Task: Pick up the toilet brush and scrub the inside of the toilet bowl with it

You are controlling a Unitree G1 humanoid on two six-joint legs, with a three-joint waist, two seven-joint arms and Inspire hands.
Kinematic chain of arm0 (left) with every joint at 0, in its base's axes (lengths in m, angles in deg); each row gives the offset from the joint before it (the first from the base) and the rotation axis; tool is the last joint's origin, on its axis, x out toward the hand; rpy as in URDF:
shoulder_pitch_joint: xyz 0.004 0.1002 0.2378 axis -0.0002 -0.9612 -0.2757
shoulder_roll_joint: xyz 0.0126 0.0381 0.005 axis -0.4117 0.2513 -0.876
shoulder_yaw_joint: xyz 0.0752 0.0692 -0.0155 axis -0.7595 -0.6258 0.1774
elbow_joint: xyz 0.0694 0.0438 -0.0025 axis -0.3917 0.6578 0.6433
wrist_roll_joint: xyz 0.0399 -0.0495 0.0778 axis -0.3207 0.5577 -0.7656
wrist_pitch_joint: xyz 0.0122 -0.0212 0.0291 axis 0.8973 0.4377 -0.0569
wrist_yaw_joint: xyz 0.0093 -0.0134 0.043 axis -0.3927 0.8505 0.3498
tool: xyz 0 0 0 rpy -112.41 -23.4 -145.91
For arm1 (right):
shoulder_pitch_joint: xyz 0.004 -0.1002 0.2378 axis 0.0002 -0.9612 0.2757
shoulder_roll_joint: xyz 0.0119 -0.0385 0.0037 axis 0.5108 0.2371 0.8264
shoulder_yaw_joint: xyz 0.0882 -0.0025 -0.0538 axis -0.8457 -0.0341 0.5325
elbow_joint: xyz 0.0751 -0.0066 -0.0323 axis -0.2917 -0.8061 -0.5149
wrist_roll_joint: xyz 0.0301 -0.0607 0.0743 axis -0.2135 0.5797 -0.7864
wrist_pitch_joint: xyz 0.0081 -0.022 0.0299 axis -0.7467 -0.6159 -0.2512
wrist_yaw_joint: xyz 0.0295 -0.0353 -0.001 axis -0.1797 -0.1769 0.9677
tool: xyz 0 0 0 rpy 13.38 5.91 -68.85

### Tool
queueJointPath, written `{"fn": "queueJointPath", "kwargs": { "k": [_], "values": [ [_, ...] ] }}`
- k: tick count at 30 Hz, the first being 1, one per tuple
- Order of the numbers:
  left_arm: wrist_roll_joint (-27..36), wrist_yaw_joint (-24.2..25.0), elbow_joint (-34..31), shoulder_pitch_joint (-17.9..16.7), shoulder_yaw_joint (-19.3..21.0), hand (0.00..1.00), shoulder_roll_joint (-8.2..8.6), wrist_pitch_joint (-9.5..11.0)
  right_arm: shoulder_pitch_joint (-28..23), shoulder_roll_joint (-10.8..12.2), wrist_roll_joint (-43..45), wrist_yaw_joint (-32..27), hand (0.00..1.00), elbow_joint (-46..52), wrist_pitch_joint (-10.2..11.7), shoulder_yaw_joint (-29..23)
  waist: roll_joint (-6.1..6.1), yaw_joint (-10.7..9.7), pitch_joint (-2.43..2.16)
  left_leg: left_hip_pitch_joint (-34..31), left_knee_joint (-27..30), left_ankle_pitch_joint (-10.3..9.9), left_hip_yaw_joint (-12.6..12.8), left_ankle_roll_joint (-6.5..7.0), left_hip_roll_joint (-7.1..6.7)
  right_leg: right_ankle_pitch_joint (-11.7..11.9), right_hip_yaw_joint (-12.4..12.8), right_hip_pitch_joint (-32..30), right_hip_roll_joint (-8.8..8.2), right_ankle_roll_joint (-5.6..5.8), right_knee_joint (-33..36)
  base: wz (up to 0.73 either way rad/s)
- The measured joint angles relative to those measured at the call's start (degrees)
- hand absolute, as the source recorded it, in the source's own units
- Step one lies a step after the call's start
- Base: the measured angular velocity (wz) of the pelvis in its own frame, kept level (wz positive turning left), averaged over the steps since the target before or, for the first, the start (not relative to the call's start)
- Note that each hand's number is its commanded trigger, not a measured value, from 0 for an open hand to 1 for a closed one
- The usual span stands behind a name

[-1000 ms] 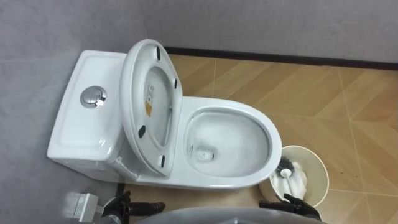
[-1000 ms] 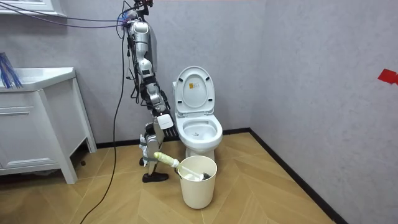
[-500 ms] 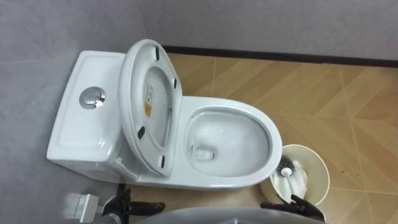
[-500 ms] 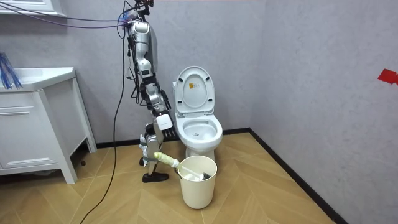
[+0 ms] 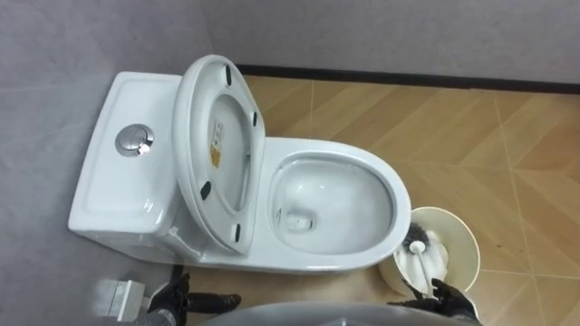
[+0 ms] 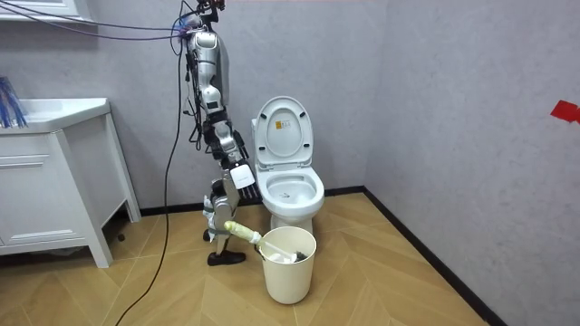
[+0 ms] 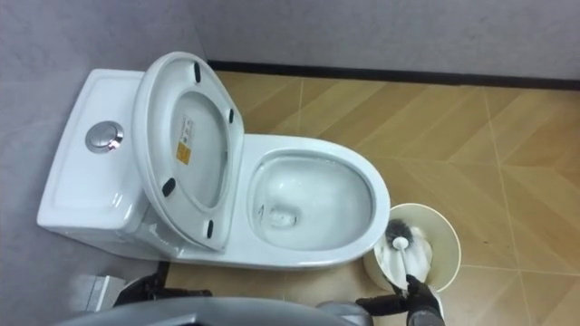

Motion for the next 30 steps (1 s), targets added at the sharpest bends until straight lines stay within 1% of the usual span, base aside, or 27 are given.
{"fn": "queueJointPath", "kwargs": {
  "k": [3,4,8,12,13,14,16,17,19,20,22,23,24,26,27,28,29,30],
  "values": [
    [-0.1,0.0,0.1,0.1,-0.2,0.00,-0.13,0.2,0.8,0.0,0.0,-0.7,0.00,-0.4,0.0,0.0,-0.11,-0.3,0.08,-0.4,0.0,0.0,0.0,0.00,-0.03,0.0,-0.3,-0.2,-0.08,0.00,-0.1,0.05],
    [-0.1,0.0,0.1,0.2,-0.3,0.00,-0.21,0.3,0.9,0.0,0.0,-1.0,0.00,-0.4,0.0,0.0,0.00,-0.5,0.02,-0.9,0.0,0.0,0.0,0.00,-0.03,0.0,-0.6,-0.4,-0.11,0.00,-0.1,0.09],
    [-0.1,-0.1,0.0,0.4,-0.7,0.00,-0.32,0.5,1.6,0.0,0.0,-2.2,0.00,-0.5,0.0,0.1,0.32,-0.8,0.05,-2.6,0.7,0.0,-0.2,0.00,-0.07,0.0,-0.8,-2.0,-0.19,0.00,0.1,0.05],
    [-0.3,-1.1,0.7,2.7,-1.3,0.00,-0.37,0.9,4.3,-0.3,0.0,-4.1,0.00,-2.9,0.1,0.2,0.81,-1.0,0.20,-6.5,1.8,0.0,-1.1,0.02,-0.01,0.1,-1.5,-5.8,-0.37,-0.14,2.2,0.02],
    [-0.6,-1.4,1.2,3.5,-1.3,0.00,-0.38,1.0,5.3,-0.4,0.0,-4.5,0.00,-3.8,0.1,0.1,0.97,-1.0,0.53,-7.7,2.3,0.0,-1.1,0.03,0.02,0.1,-2.0,-6.9,-0.49,-0.15,2.9,0.15],
    [-1.2,-1.6,2.2,4.7,-1.3,0.00,-0.44,1.3,6.3,-0.4,0.1,-5.2,0.00,-4.7,0.1,0.1,1.02,-1.0,0.67,-9.2,3.1,0.0,-1.1,0.03,0.04,0.1,-2.6,-8.2,-0.69,-0.16,3.6,0.12],
    [-1.3,-2.2,2.9,6.4,-1.3,0.00,-0.42,1.5,7.8,-0.4,0.3,-5.8,0.00,-5.2,0.1,0.1,0.94,-1.1,0.85,-11.6,4.2,0.0,-1.2,0.03,0.03,0.1,-2.7,-10.6,-0.90,-0.23,4.6,0.03],
    [-1.3,-2.8,3.5,7.0,-1.4,0.00,-0.41,1.7,9.3,-0.4,0.2,-6.4,0.00,-6.4,0.2,0.1,0.92,-1.1,0.98,-13.2,4.9,0.0,-1.3,0.03,0.00,0.1,-2.7,-12.2,-1.05,-0.25,5.5,0.00],
    [-1.3,-3.6,4.0,8.0,-2.0,0.00,-0.41,2.1,10.9,-0.4,0.2,-7.5,0.00,-7.4,0.2,0.1,0.91,-1.1,1.05,-15.3,5.9,0.0,-1.4,0.04,-0.04,0.2,-2.9,-14.3,-1.25,-0.26,6.5,0.05],
    [-1.2,-3.8,4.2,8.4,-2.5,0.00,-0.41,2.1,11.0,-0.5,0.1,-7.8,0.00,-7.6,0.2,0.1,0.91,-1.2,1.08,-16.0,6.3,0.0,-1.4,0.07,-0.05,0.2,-3.0,-14.8,-1.32,-0.31,6.6,0.11],
    [-1.0,-4.2,5.1,9.8,-4.3,0.00,-0.29,2.4,12.5,-0.9,-0.3,-8.6,0.00,-8.1,0.5,0.2,0.98,-1.1,1.17,-18.8,7.5,0.4,-1.4,0.76,-0.40,0.1,-3.9,-17.5,-2.11,-0.43,8.2,0.13],
    [-1.0,-4.5,5.2,10.1,-4.8,0.00,-0.23,2.4,12.8,-1.1,-0.4,-8.7,0.00,-8.7,0.6,0.2,1.02,-1.1,1.21,-19.7,8.1,0.4,-1.4,0.78,-0.50,0.1,-3.9,-18.3,-2.26,-0.49,8.7,0.10],
    [-1.0,-5.0,5.2,11.1,-5.5,0.00,-0.16,2.4,13.8,-1.6,-0.4,-8.9,0.00,-9.1,0.6,0.3,1.09,-1.1,1.47,-21.4,9.3,0.4,-1.5,0.83,-0.61,0.1,-3.9,-19.8,-2.57,-0.49,9.6,0.04],
    [-1.0,-5.3,5.2,11.6,-5.8,0.00,-0.09,2.4,14.5,-2.0,-0.2,-9.6,0.00,-9.1,0.6,0.3,1.22,-0.9,1.66,-23.7,10.8,0.3,-1.5,1.35,-0.64,0.1,-3.8,-22.0,-2.80,-0.51,11.0,0.00],
    [-1.0,-5.9,5.1,12.4,-6.0,0.00,0.03,2.4,15.1,-2.2,0.0,-10.1,0.00,-9.1,0.6,0.3,1.37,-1.0,1.77,-25.6,12.1,0.0,-1.5,1.74,-0.69,-0.1,-3.8,-23.9,-3.08,-0.63,12.3,0.04],
    [-1.0,-6.3,5.0,13.3,-6.0,0.00,0.19,2.4,15.7,-2.4,-0.1,-10.7,0.00,-9.0,0.6,0.3,1.45,-0.9,2.01,-27.6,13.4,-0.3,-1.5,2.25,-0.77,-0.5,-3.8,-26.0,-3.34,-0.62,13.7,0.09],
    [-1.0,-6.7,5.0,13.9,-6.2,0.00,0.19,2.4,16.1,-2.5,-0.3,-11.1,0.00,-9.1,0.6,0.3,1.29,-0.9,2.33,-29.3,14.5,-0.4,-1.4,2.48,-0.99,-0.9,-3.6,-28.0,-3.84,-0.59,15.2,0.10],
    [-1.0,-7.1,4.9,14.3,-6.6,0.00,0.19,2.4,16.3,-2.6,-0.5,-11.2,0.00,-9.1,0.6,0.4,1.26,-0.9,2.45,-30.1,15.0,-0.4,-1.4,2.59,-1.09,-1.1,-3.6,-28.7,-4.04,-0.52,15.9,0.12]
  ]
}}
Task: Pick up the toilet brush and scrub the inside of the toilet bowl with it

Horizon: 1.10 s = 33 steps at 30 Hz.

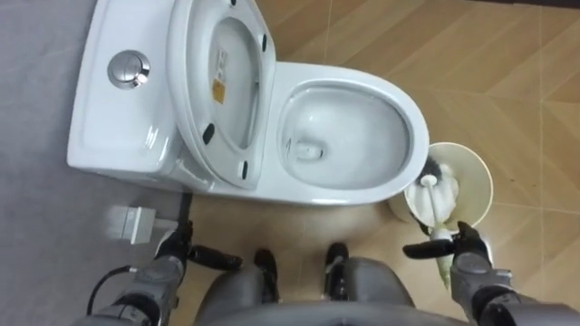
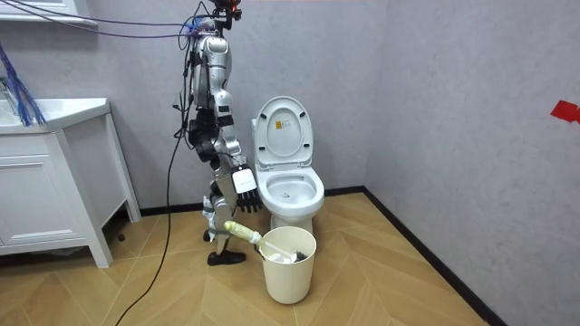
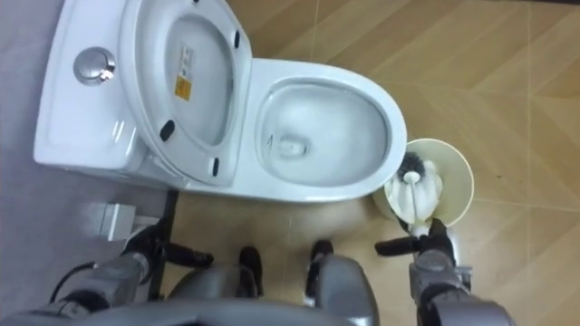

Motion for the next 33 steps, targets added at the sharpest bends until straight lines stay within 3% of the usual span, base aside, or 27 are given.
{"fn": "queueJointPath", "kwargs": {
  "k": [4,11,14,17,22,30,33],
  "values": [
    [1.0,-1.8,-1.3,1.8,-2.0,0.00,0.04,0.2,1.1,-0.5,-1.6,-0.8,0.00,-0.1,-0.1,2.3,0.01,0.0,0.15,-6.1,2.7,0.0,0.1,0.71,-0.80,-0.6,0.9,-6.8,-1.03,0.18,4.6,0.01],
    [4.3,-3.9,-3.9,3.6,-4.3,0.00,-0.19,0.9,4.4,-1.9,-1.8,-3.5,0.00,0.2,-0.2,2.6,0.48,0.7,0.13,-16.6,8.8,-0.3,0.3,0.97,-0.67,-0.6,1.1,-17.4,-1.85,-0.52,10.3,0.01],
    [4.4,-4.7,-7.2,4.7,-8.0,0.00,-0.49,1.2,6.9,-4.3,-2.4,-5.6,0.00,0.7,-0.4,5.0,1.52,1.9,0.17,-21.5,11.3,-0.4,0.1,1.16,-0.70,-0.9,1.3,-22.1,-2.24,-0.79,13.1,0.06],
    [5.5,-5.3,-9.9,4.8,-10.5,0.00,-1.38,1.1,8.5,-5.4,-2.7,-7.2,0.00,1.5,-0.5,6.7,1.60,2.1,0.17,-23.5,12.2,-0.3,0.1,1.19,-0.87,-1.4,1.2,-24.1,-2.93,-1.13,14.9,0.14],
    [7.5,-5.4,-12.5,6.5,-11.5,0.00,-1.47,1.2,9.2,-7.5,-2.8,-8.7,0.00,3.2,-0.6,7.9,1.53,2.9,0.18,-27.6,14.1,-0.2,-0.1,1.09,-0.79,-1.6,1.2,-28.1,-2.97,-1.40,16.7,0.04],
    [7.5,-7.1,-16.3,8.3,-12.1,0.00,-1.90,1.2,12.2,-8.1,-3.2,-10.5,0.00,3.1,-1.4,7.9,1.40,2.9,0.33,-33.9,18.1,-0.8,-1.1,0.99,-0.72,-2.5,-0.4,-33.7,-4.20,-2.38,20.4,0.08],
    [7.6,-7.8,-18.1,7.9,-12.7,0.00,-2.88,1.2,13.5,-8.5,-4.1,-10.9,0.00,3.3,-1.7,7.9,1.47,3.1,0.39,-36.4,19.3,-0.7,-1.2,0.98,-0.77,-2.7,-0.4,-36.0,-4.32,-2.52,21.7,0.07]
  ]
}}
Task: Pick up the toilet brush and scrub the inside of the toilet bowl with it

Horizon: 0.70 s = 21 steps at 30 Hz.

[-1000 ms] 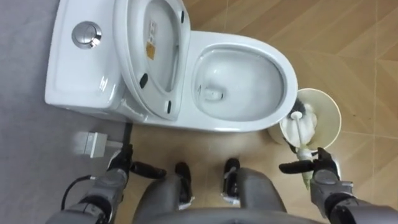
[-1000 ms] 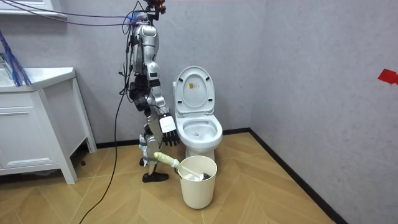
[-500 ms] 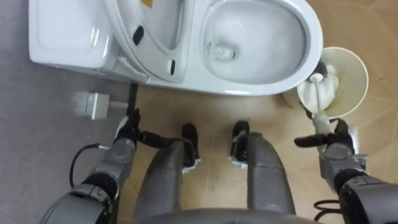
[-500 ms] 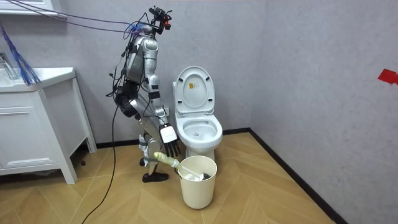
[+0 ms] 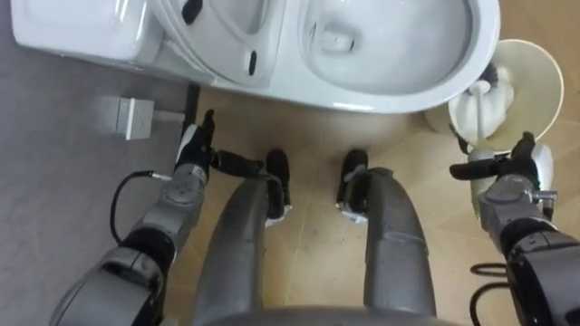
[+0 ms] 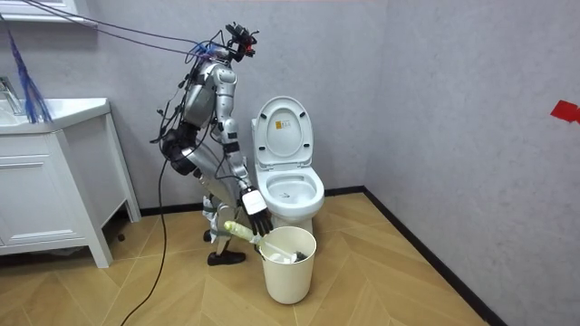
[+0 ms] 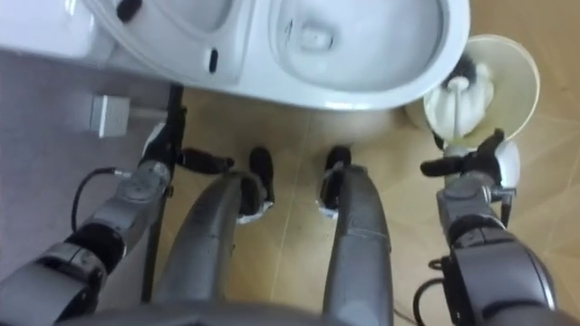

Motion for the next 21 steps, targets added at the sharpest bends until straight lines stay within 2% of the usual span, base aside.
{"fn": "queueJointPath", "kwargs": {
  "k": [3,5,10,21],
  "values": [
    [0.0,-0.3,0.0,0.5,0.0,0.00,-0.58,-0.1,0.5,-0.8,-3.0,-0.4,0.00,-0.1,0.0,0.6,0.06,0.1,0.03,-1.5,0.7,0.0,0.0,0.00,-0.18,-0.4,-0.3,-1.5,-0.66,-0.28,1.3,0.09],
    [-0.2,-0.3,-0.1,1.5,0.0,0.00,-0.83,-0.1,0.5,-1.7,-4.8,-0.4,0.00,-0.3,-0.1,1.0,0.36,0.3,0.21,-2.6,1.4,0.0,-0.2,0.00,-0.55,-0.6,-0.3,-2.6,-0.82,-0.23,2.0,0.09],
    [-1.2,-0.3,-2.4,1.7,0.1,0.00,-1.19,-0.5,0.7,-1.9,-8.0,0.1,0.00,-1.3,-0.9,0.9,0.78,0.3,0.43,-3.9,3.0,-0.6,-0.2,-0.01,-0.78,-1.5,0.0,-4.0,-1.31,-0.29,4.0,0.03],
    [-1.2,-0.1,-6.7,0.5,-1.5,0.00,-2.05,-1.7,0.4,-2.3,-18.5,4.4,0.00,-1.6,-1.7,1.0,1.66,0.8,0.35,-9.0,7.2,-1.7,-0.3,-0.33,-1.39,-3.7,-0.2,-9.2,-2.92,-1.20,9.5,0.08]
  ]
}}
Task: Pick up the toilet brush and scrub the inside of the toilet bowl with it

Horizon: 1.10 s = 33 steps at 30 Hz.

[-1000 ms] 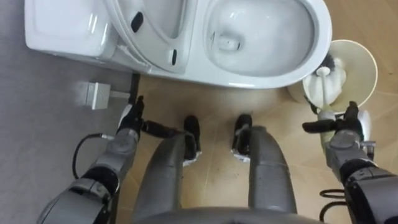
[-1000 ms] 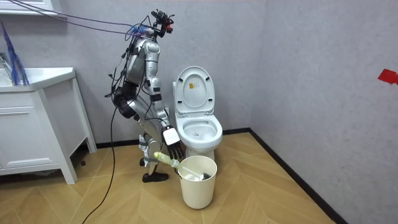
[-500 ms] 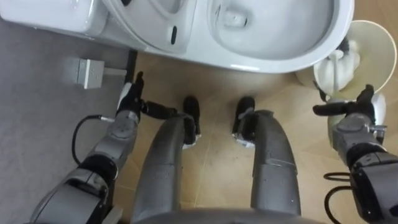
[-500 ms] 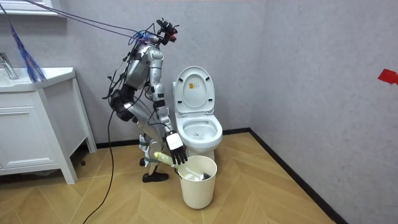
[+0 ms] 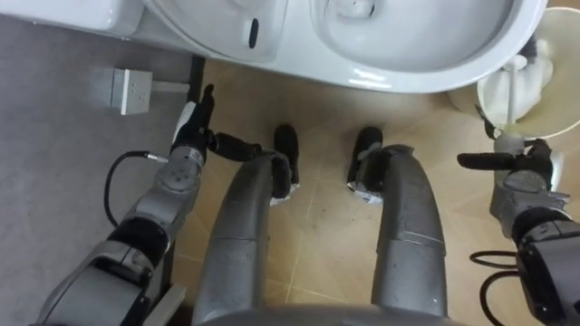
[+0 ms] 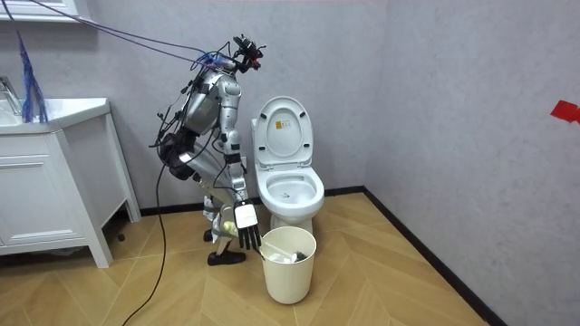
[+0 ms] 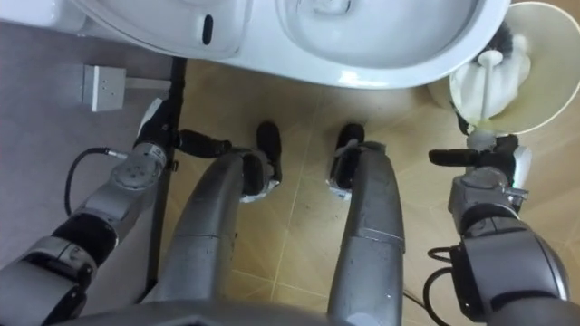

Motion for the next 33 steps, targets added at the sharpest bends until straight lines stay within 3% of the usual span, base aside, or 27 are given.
{"fn": "queueJointPath", "kwargs": {
  "k": [11,13,14,24,33],
  "values": [
    [0.0,0.5,-1.3,-0.3,-0.6,0.00,-0.14,-0.9,-0.1,-0.1,-2.1,3.9,0.03,-0.3,-1.7,0.5,0.00,0.3,-0.01,-0.7,1.8,-0.3,-0.4,-0.16,-0.40,-0.7,-0.3,-0.4,-1.12,-0.18,2.0,0.03],
    [0.0,0.6,-1.7,-0.3,-0.6,0.00,-0.14,-1.1,-0.1,-0.1,-2.7,4.6,0.96,-0.3,-2.0,0.5,0.00,0.3,0.00,-0.8,1.8,-0.3,-0.4,-0.13,-0.42,-0.7,-0.3,-0.4,-1.09,-0.17,2.1,0.00],
    [0.0,0.7,-1.8,-0.3,-0.6,0.00,-0.14,-1.2,-0.1,-0.1,-3.0,4.8,1.00,-0.3,-2.0,0.5,0.00,0.4,-0.01,-0.8,1.8,-0.3,-0.4,-0.12,-0.43,-0.7,-0.4,-0.4,-1.01,-0.16,2.1,0.00],
    [0.1,1.6,-2.8,-0.5,-0.7,0.00,-0.31,-2.2,0.0,-0.3,-4.8,6.5,1.00,-0.3,-3.2,0.8,0.00,0.5,-0.01,-1.1,2.1,-0.4,-0.4,0.17,-0.46,-0.8,-1.0,-0.4,-1.77,-0.04,2.1,0.01],
    [0.1,1.6,-3.5,-1.8,-0.9,0.00,-0.76,-3.0,-0.3,-0.2,-14.1,7.9,1.00,-1.6,-3.9,2.2,0.03,0.5,-0.02,-1.0,2.1,-0.4,-0.4,0.23,-0.44,-0.8,-1.2,-0.1,-1.73,-0.04,2.0,0.00]
  ]
}}
